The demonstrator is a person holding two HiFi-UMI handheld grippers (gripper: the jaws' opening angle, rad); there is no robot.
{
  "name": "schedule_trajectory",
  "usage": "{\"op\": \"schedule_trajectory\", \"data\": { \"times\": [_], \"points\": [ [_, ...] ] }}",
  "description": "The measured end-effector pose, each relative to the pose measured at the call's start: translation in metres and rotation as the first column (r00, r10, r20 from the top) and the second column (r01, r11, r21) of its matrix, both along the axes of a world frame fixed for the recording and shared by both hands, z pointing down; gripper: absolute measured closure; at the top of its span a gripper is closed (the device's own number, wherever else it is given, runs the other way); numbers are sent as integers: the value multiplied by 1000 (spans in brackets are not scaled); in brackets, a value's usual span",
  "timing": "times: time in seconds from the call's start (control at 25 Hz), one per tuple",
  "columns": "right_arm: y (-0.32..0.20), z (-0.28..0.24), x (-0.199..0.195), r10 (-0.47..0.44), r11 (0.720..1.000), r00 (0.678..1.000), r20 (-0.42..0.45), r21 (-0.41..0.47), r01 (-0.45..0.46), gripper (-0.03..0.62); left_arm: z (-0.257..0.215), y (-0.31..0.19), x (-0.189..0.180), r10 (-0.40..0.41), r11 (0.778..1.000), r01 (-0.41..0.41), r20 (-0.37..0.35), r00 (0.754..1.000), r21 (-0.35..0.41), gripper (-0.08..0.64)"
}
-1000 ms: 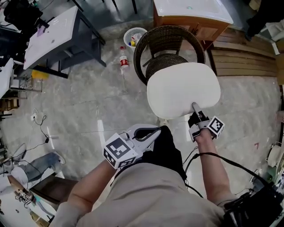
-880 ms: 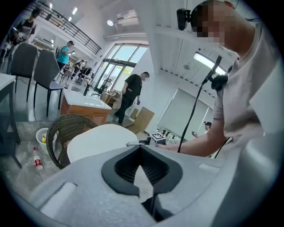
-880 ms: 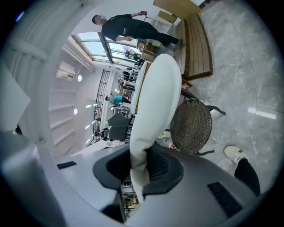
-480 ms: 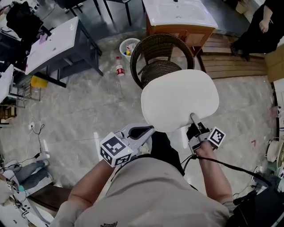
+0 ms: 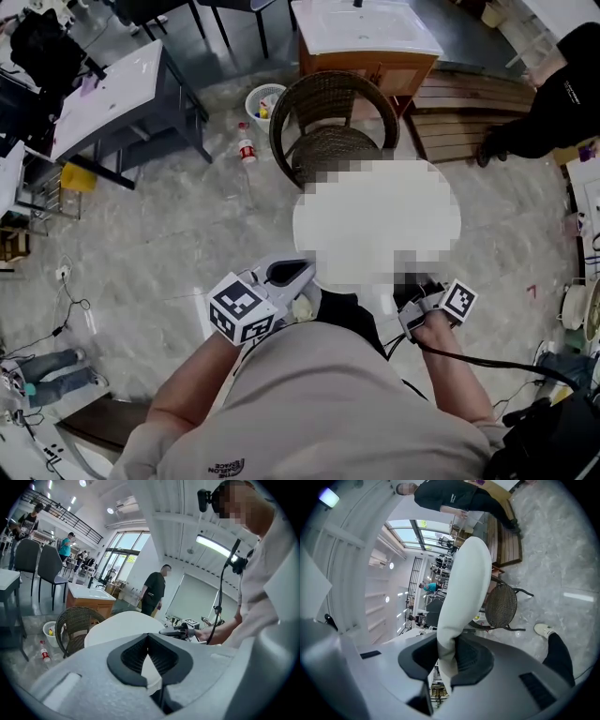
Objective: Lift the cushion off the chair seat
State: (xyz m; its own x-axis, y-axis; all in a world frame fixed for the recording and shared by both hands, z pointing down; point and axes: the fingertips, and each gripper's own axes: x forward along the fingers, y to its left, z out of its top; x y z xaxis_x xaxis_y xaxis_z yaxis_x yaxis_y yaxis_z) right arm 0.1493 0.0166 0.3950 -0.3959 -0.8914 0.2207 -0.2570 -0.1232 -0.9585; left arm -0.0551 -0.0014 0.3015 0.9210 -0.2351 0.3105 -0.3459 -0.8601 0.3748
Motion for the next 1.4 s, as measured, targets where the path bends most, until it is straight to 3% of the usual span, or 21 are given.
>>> {"op": "schedule_trajectory", "data": {
  "times": [0.72, 1.16, 1.4],
  "points": [
    [15, 4, 3, -15, 1000, 1000, 5, -2, 15, 517, 12, -2, -5, -30, 999, 30, 22, 999, -13, 552],
    [63, -3, -21, 0, 1000, 1000, -10, 9, 0, 517, 7, 38, -27, -5, 1000, 6, 15, 1000, -13, 552],
    [71, -5, -19, 11, 1000, 1000, -7, 14, -10, 517, 4, 44, -20, 11, 1000, -11, 1, 1000, -14, 552]
  ]
}}
